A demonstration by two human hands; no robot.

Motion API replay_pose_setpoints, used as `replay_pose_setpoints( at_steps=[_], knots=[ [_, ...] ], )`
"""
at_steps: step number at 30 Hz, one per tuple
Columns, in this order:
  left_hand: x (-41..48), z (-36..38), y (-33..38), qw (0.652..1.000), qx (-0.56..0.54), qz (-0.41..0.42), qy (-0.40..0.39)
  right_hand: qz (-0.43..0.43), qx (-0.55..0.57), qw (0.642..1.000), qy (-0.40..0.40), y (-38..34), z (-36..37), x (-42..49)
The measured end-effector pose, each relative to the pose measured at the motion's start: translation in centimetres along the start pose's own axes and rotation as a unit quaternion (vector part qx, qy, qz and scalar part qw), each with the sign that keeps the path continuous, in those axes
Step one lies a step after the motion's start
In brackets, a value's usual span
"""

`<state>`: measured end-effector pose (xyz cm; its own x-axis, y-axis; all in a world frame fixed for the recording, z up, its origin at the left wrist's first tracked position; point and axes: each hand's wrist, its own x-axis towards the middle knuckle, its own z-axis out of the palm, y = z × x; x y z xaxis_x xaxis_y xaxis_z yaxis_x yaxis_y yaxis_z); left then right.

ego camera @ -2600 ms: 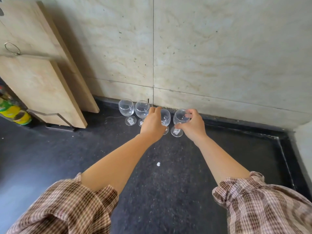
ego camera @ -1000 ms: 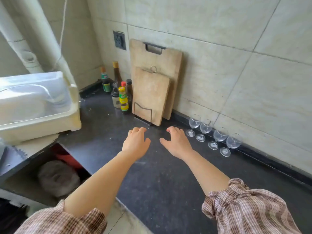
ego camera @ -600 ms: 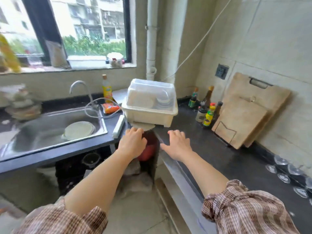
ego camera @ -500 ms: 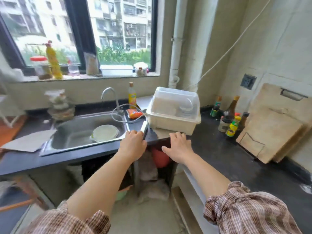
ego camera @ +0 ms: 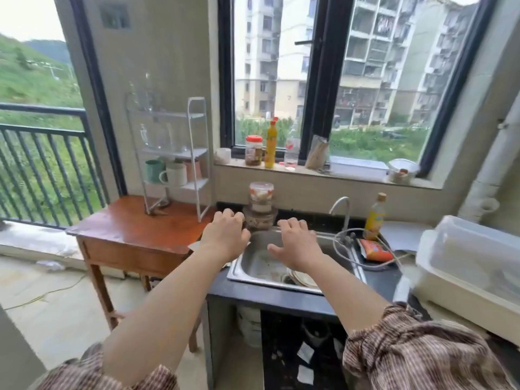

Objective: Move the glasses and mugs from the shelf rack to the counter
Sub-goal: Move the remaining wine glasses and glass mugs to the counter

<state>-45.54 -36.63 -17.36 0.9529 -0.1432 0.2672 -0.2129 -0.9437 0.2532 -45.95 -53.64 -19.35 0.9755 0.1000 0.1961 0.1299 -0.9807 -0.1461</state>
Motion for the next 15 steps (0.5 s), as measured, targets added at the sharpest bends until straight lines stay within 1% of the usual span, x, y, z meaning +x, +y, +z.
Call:
replay_pose_setpoints(
  at_steps=[4, 10, 15],
  knots=[
    [5.3, -1.8, -8.4, 0.999, 0.024, -0.044, 0.007, -0.055, 0.040, 0.998, 0.004, -7.2, 2.3, 9.2],
    [13.1, -5.0, -19.7, 0.994, 0.037, -0.099, 0.041, -0.118, 0.041, 0.992, 0.001, -17.2, 3.7, 21.8],
    [19.3, -7.0, -26.7, 0.990, 0.026, -0.119, 0.071, -0.143, 0.040, 0.989, 0.020, -22.7, 4.3, 29.9]
  ],
)
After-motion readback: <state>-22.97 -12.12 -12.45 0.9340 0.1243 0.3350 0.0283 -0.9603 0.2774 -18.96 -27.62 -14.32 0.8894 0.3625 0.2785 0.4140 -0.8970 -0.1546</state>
